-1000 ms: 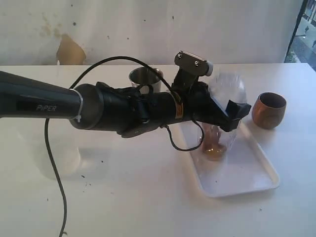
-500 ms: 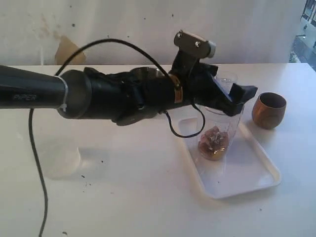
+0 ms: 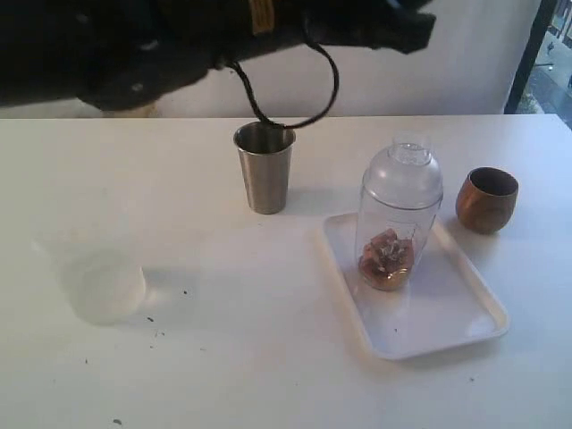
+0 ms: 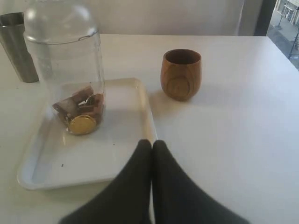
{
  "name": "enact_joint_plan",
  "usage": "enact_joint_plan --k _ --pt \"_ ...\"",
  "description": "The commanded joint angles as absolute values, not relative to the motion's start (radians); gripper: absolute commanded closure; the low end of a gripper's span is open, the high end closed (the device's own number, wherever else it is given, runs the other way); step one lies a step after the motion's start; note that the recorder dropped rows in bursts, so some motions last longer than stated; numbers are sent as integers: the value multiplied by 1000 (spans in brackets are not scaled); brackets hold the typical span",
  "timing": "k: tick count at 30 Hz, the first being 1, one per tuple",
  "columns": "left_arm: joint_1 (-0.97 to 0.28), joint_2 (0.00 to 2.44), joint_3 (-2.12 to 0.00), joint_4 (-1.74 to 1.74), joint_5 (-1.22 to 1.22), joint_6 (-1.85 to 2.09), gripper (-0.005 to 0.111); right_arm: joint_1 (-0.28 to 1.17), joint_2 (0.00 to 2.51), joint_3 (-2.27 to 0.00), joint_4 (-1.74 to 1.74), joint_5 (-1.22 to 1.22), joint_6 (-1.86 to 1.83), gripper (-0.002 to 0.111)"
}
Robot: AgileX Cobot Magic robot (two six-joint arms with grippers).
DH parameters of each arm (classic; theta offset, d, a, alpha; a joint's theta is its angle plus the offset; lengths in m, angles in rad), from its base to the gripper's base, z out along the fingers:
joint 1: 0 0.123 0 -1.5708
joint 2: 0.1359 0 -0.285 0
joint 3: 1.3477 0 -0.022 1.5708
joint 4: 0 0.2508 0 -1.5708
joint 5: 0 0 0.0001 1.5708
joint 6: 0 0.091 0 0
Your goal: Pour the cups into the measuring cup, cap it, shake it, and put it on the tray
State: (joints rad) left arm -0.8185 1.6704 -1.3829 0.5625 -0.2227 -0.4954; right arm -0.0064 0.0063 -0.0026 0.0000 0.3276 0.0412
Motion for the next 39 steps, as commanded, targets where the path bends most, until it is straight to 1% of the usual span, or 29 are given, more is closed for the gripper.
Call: enact_joint_plan --k 1,2,3,11,20,28,35,39 --pt "-822 1551 -1387 555 12 -493 92 -10 0 0 0 320 41 108" --pt "-822 1526 -1384 558 50 -486 101 -10 0 0 0 320 41 108" --pt "-822 1507 -1378 563 81 -471 106 -10 0 0 0 320 41 108" --pt "-822 1280 -1234 562 111 -441 106 -10 0 0 0 320 41 108" --pt "-822 1000 -1040 554 198 -447 106 -10 0 0 0 320 41 108" --pt "-822 692 -888 534 298 -450 106 -10 0 0 0 320 41 108" --pt "-822 485 -762 534 451 -446 106 -10 0 0 0 320 41 108" --pt "-822 369 -687 551 494 -444 106 -10 0 0 0 320 41 108"
